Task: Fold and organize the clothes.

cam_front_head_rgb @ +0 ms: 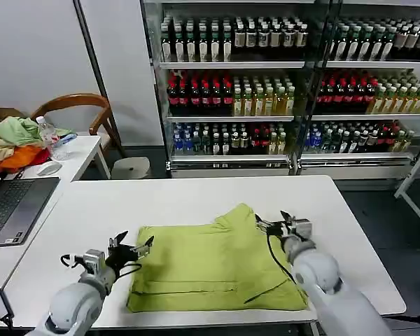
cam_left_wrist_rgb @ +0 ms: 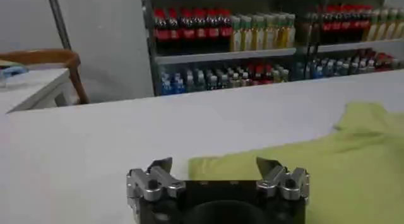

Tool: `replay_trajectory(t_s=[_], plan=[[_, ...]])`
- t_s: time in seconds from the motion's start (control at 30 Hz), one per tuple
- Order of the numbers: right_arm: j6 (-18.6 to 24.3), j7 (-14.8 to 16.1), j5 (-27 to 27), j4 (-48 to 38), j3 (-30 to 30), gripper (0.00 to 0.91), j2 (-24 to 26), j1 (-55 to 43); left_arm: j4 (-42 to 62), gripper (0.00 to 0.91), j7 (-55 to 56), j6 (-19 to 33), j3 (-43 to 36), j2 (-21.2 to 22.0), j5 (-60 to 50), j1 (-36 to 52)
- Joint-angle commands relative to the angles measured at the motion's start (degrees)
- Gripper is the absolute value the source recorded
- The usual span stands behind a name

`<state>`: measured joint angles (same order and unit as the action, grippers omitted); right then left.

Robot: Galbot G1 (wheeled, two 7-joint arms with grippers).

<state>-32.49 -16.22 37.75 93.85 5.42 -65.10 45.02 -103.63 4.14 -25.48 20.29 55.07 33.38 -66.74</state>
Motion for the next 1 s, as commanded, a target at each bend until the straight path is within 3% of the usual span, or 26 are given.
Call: replay_trajectory(t_s=[0.03,0.33,0.63,0.67,0.7,0.73,0.77,1.0], plan=[[-0.6,1.4,0.0,-13.0,-4.2,0.907,-4.6,-10.0,9.4,0.907,-2.2,-0.1,-2.2,-0.4,1.3,8.4],[0.2,3.4,-2.7,-20.8,-4.9,0.907,-9.7,-13.4,13.8,0.907,-2.5,0.7,-3.6,1.0,0.4,10.2],[0.8,3.7,-3.6,-21.6,-5.0,0.907,-11.0,-12.5,14.2,0.907,-2.5,-1.1,-4.1,1.4,-0.1,10.1],[0.9,3.7,-3.6,-21.7,-5.0,0.907,-11.0,-12.6,14.3,0.383,-2.4,-1.3,-4.1,1.5,0.0,10.0],[1.0,3.6,-3.6,-21.9,-4.9,0.816,-11.1,-12.6,14.5,0.141,-2.5,-1.0,-4.1,1.6,0.0,10.0],[1.0,3.4,-3.6,-22.0,-4.9,0.131,-11.2,-12.6,14.6,0.050,-2.6,-0.9,-4.1,1.6,0.1,9.9],[1.2,3.2,-3.6,-22.4,-4.6,0.000,-11.4,-12.7,14.7,0.050,-2.5,-0.8,-4.1,1.7,0.3,9.9],[-0.4,3.3,-1.7,-21.5,-4.9,0.000,-11.2,-12.3,13.9,0.050,-3.2,-0.3,-4.5,1.7,0.6,9.6]])
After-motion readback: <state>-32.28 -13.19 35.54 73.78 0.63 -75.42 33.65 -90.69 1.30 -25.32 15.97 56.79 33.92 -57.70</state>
